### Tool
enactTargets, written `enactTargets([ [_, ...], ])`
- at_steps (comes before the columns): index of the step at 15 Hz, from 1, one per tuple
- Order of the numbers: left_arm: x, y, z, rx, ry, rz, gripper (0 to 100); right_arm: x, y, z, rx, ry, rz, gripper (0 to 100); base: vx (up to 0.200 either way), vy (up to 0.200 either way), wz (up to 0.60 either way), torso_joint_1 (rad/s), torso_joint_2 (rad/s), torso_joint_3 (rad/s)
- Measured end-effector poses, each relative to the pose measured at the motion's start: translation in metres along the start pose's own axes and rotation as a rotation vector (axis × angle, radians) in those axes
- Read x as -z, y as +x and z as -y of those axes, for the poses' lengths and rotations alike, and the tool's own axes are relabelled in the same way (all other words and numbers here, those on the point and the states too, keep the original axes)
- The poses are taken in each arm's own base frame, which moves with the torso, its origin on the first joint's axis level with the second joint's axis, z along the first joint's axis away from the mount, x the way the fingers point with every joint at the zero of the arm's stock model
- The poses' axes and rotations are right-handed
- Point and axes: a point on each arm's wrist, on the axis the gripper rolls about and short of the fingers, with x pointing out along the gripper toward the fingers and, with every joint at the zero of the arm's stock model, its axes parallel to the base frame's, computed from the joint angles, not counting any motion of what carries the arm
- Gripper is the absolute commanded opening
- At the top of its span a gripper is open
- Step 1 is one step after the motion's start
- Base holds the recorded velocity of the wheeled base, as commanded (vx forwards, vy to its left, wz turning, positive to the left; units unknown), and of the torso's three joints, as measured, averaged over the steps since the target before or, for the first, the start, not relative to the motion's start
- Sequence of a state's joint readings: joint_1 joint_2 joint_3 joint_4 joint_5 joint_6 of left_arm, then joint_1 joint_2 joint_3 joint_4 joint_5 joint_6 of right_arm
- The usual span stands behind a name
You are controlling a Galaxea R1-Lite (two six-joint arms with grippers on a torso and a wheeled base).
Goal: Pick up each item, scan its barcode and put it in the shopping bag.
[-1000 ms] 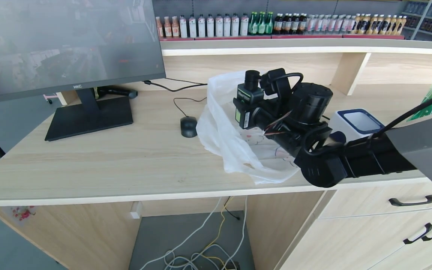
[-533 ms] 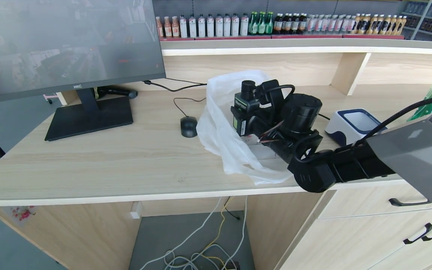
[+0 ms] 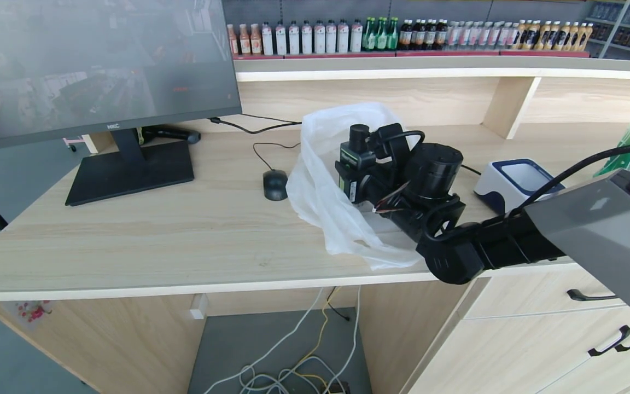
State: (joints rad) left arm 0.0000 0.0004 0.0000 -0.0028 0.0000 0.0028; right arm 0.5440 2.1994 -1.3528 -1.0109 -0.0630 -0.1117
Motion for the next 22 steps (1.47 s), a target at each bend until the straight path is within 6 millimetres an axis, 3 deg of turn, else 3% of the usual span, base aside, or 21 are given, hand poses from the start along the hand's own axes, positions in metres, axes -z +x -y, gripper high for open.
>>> enactTargets([
  [12,0.0,0.0,0.0,0.0,0.0,0.0,100,0.011,-0.005,-0.001,0.006,0.033,0.003,0,0.0,0.0,0.0,0.0,0.0,0.0],
  [13,0.0,0.0,0.0,0.0,0.0,0.0,100,0.012,-0.006,-0.001,0.006,0.032,0.001,100,0.0,0.0,0.0,0.0,0.0,0.0],
  [22,0.0,0.0,0.0,0.0,0.0,0.0,100,0.003,-0.007,-0.002,0.041,0.065,0.018,100,0.0,0.0,0.0,0.0,0.0,0.0],
])
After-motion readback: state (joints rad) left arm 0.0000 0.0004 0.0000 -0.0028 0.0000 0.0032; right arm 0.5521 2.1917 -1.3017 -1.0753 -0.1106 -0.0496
